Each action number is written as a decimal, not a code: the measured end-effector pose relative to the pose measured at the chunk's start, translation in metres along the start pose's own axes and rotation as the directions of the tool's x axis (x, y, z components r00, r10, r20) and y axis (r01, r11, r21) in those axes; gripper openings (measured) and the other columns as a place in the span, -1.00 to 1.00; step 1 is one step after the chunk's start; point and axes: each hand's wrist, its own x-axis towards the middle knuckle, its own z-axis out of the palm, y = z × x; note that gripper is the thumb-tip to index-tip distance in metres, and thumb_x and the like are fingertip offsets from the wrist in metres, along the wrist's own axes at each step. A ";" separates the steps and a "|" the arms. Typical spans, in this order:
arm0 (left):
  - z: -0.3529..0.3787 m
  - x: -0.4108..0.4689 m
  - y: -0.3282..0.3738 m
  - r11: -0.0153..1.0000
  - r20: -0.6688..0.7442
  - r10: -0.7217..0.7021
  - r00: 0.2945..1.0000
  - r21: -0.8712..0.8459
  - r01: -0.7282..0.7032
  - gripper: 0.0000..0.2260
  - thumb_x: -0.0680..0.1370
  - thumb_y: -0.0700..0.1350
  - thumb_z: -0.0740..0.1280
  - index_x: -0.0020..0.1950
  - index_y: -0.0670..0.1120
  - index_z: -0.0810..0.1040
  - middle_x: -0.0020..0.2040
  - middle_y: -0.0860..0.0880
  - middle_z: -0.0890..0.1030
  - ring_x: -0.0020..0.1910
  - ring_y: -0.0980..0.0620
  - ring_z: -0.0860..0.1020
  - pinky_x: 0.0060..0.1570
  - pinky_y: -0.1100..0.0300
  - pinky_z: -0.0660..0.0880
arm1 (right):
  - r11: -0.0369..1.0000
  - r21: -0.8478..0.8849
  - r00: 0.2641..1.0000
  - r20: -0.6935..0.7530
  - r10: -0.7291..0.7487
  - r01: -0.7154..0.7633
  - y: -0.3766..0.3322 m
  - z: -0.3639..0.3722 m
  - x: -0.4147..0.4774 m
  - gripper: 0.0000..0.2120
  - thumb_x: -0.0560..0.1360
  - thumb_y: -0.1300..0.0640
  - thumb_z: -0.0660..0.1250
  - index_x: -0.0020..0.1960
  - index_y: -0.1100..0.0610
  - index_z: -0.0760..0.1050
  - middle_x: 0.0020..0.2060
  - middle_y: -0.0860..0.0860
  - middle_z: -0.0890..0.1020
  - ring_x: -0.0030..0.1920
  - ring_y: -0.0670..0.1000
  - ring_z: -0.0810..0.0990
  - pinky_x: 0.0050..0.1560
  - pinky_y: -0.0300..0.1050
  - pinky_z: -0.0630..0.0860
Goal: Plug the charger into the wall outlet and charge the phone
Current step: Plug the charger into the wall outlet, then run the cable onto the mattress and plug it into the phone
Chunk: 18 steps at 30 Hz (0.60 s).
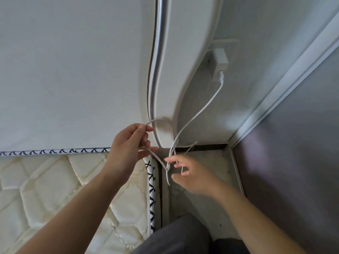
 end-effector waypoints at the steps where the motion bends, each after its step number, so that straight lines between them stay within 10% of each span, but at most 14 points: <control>1: 0.001 -0.001 0.001 1.000 -0.016 -0.013 1.000 -0.011 0.013 -0.70 0.58 -0.11 0.17 -0.25 0.00 0.62 -0.45 0.08 0.43 -0.43 0.13 0.47 -0.28 0.22 0.56 | 1.000 -0.014 0.999 0.039 -0.007 0.008 0.002 0.000 0.001 -0.71 0.40 0.04 0.32 0.07 -0.26 0.48 0.11 -0.25 0.51 0.11 -0.27 0.46 0.02 -0.36 0.45; 5: 0.014 -0.009 0.011 0.996 -0.087 -0.069 0.994 -0.065 0.064 -0.71 0.58 -0.12 0.17 -0.22 -0.02 0.63 -0.44 0.07 0.46 -0.41 0.11 0.50 -0.25 0.17 0.57 | 1.000 -0.014 1.000 -0.013 0.024 -0.024 -0.007 -0.011 -0.008 -0.95 0.36 -0.06 0.42 -0.24 -0.17 0.55 -0.14 -0.10 0.67 -0.06 -0.20 0.58 -0.01 -0.24 0.51; 11: 0.031 -0.056 0.034 0.967 -0.044 -0.233 0.971 0.095 0.236 -0.73 0.54 0.14 0.16 0.07 0.10 0.58 0.00 0.07 0.65 0.04 0.11 0.60 0.12 0.04 0.50 | 0.905 0.409 0.991 -0.012 0.134 -0.117 -0.061 -0.033 -0.046 -0.92 0.46 0.21 0.37 -0.20 0.11 0.51 -0.23 0.03 0.67 -0.25 -0.19 0.63 -0.18 -0.40 0.50; 18: 0.031 -0.124 0.062 0.957 0.037 -0.235 0.971 0.184 0.225 -0.67 0.47 0.18 0.16 0.17 0.12 0.49 0.08 0.06 0.63 0.07 0.16 0.59 0.12 0.20 0.48 | 0.803 0.577 0.984 0.008 0.177 -0.149 -0.136 -0.032 -0.070 -0.88 0.46 0.30 0.35 -0.17 0.10 0.56 -0.32 -0.06 0.72 -0.28 -0.09 0.69 -0.27 -0.30 0.57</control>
